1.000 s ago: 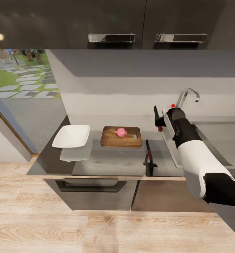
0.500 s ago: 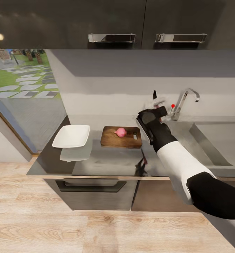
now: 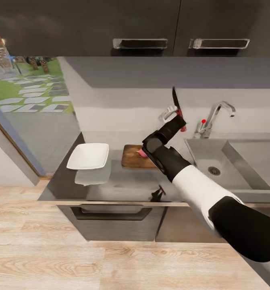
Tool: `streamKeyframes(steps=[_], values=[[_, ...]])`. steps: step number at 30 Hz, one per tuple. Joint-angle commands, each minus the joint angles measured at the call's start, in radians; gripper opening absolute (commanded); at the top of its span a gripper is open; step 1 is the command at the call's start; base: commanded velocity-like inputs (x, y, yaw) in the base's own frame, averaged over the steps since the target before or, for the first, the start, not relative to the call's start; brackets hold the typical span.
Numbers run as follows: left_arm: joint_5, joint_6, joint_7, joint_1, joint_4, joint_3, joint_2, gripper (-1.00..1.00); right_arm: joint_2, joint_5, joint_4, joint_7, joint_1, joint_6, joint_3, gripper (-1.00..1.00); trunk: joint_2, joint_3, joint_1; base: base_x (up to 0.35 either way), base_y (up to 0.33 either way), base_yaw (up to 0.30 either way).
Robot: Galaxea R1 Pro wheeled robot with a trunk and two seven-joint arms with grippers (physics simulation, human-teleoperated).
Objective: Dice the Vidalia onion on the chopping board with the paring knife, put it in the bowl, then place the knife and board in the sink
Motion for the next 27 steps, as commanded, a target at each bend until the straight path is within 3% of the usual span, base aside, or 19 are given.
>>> streamKeyframes(steps=[1,6,16,22,27], values=[[0.006,-0.005,-0.003,-0.002,0.004,-0.002,0.000,1.00,0.000,0.000,0.007,-0.005,-0.001,0.005,0.010,-1.00,-0.001,-0.001,0.000,0.000,0.284,0.000],[0.006,-0.005,-0.003,-0.002,0.004,-0.002,0.000,1.00,0.000,-0.004,0.030,0.011,-0.002,0.041,0.022,-1.00,-0.001,-0.001,0.000,0.000,0.299,0.000],[0.006,-0.005,-0.003,-0.002,0.004,-0.002,0.000,1.00,0.000,-0.007,0.106,0.128,-0.002,0.050,0.025,-1.00,-0.001,-0.001,0.000,-0.025,0.298,0.000],[0.006,-0.005,-0.003,-0.002,0.004,-0.002,-0.002,1.00,0.000,-0.008,0.183,0.151,-0.001,0.044,0.024,-1.00,-0.001,-0.001,0.000,-0.257,0.153,0.000],[0.006,-0.005,-0.003,-0.002,0.004,-0.002,-0.003,1.00,0.000,-0.008,0.202,0.151,-0.001,0.044,0.024,-1.00,-0.001,-0.001,0.000,-0.045,0.015,0.000]])
